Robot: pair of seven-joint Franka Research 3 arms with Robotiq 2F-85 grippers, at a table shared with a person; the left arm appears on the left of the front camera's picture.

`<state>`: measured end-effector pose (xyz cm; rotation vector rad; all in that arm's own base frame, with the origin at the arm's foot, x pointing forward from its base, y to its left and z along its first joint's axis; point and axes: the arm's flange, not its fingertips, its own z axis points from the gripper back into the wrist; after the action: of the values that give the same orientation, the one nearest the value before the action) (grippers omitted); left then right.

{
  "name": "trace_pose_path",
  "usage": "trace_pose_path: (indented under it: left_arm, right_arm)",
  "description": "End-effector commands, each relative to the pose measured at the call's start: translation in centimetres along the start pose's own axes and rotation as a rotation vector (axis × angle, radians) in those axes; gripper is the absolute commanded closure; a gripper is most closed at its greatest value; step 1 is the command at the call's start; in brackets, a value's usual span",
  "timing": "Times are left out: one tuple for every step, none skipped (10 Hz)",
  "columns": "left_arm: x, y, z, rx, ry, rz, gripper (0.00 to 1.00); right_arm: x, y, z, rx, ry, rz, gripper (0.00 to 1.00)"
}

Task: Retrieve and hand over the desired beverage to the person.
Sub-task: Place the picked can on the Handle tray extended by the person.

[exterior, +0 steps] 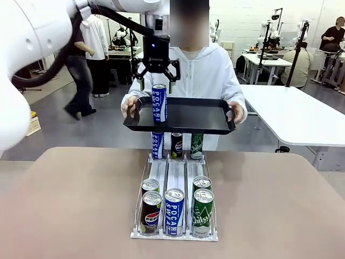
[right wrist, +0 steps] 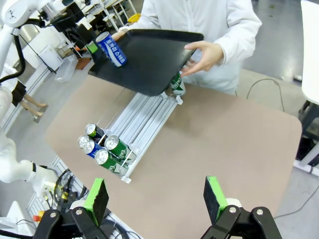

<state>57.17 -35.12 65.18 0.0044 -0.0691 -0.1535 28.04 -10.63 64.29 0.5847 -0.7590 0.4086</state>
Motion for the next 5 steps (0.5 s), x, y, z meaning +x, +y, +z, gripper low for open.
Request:
trace_pose_path:
  left_arm:
    - [-5.9,5.9,0.3,-0.059,0.003,-0.157,0.00]
    - [-7.4,7.6,0.2,-0.122,0.009,-0.197,0.00]
    - [-9.3,9.6,0.4,-0.185,0.002,-0.247,0.00]
    - [-11.4,11.3,0.1,-0.217,-0.003,-0.294,0.00]
    - [-12.6,12.6,-0.3,-0.241,-0.002,-0.314,0.00]
  right_arm:
    - [0.0,-0.1,-0.1,0.015,-0.004,0.009,0.00]
    - [0.0,-0.1,-0.1,0.015,-0.004,0.009,0.00]
    - [0.0,-0.1,-0.1,0.015,-0.004,0.009,0.00]
    - [0.0,-0.1,-0.1,0.015,-0.004,0.009,0.00]
    - [0.0,-0.1,-0.1,0.015,-0.004,0.009,0.00]
